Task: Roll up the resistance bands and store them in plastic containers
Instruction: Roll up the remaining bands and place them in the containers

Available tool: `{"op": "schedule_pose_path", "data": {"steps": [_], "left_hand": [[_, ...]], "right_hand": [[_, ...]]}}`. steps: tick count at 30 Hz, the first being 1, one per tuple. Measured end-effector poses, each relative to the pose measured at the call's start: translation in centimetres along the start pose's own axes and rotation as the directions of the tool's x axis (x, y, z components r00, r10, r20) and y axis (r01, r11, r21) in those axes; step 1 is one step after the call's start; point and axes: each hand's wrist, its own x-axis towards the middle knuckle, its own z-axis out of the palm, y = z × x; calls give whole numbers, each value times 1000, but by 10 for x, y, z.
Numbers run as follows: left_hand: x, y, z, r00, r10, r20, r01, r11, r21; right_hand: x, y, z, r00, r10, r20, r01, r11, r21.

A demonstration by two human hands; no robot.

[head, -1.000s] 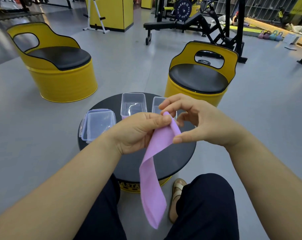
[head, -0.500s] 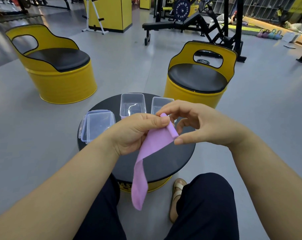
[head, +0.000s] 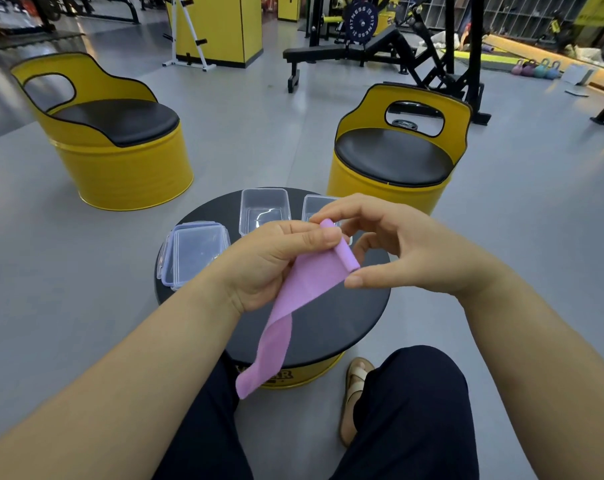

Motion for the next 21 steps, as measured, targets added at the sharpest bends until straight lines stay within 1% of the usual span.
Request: {"op": "schedule_pose_path", "data": {"steps": [8, 13, 15, 16, 18, 21], "left_hand": [[-1, 4, 4, 1000, -28, 8, 28, 999, 23], [0, 3, 3, 1000, -31, -5, 31, 999, -11], [2, 1, 2, 999, -15, -42, 14, 1000, -19], [3, -1, 0, 997, 0, -72, -1, 1000, -25], [6, -5, -1, 988, 30, -150, -33, 999, -17], [6, -10, 1, 968, 86, -235, -71, 995, 68]], "right_hand": [[0, 0, 2, 997, -60, -46, 60, 998, -7], [-1, 3, 2, 998, -21, -61, 22, 999, 24], [-2, 5, 3, 997, 34, -76, -26, 994, 102], [-3, 7, 5, 993, 59, -102, -42, 986, 164], [-2, 10, 11, 973, 95, -211, -39, 966, 256], [0, 15, 26, 901, 154, -407, -16, 946, 323]]}}
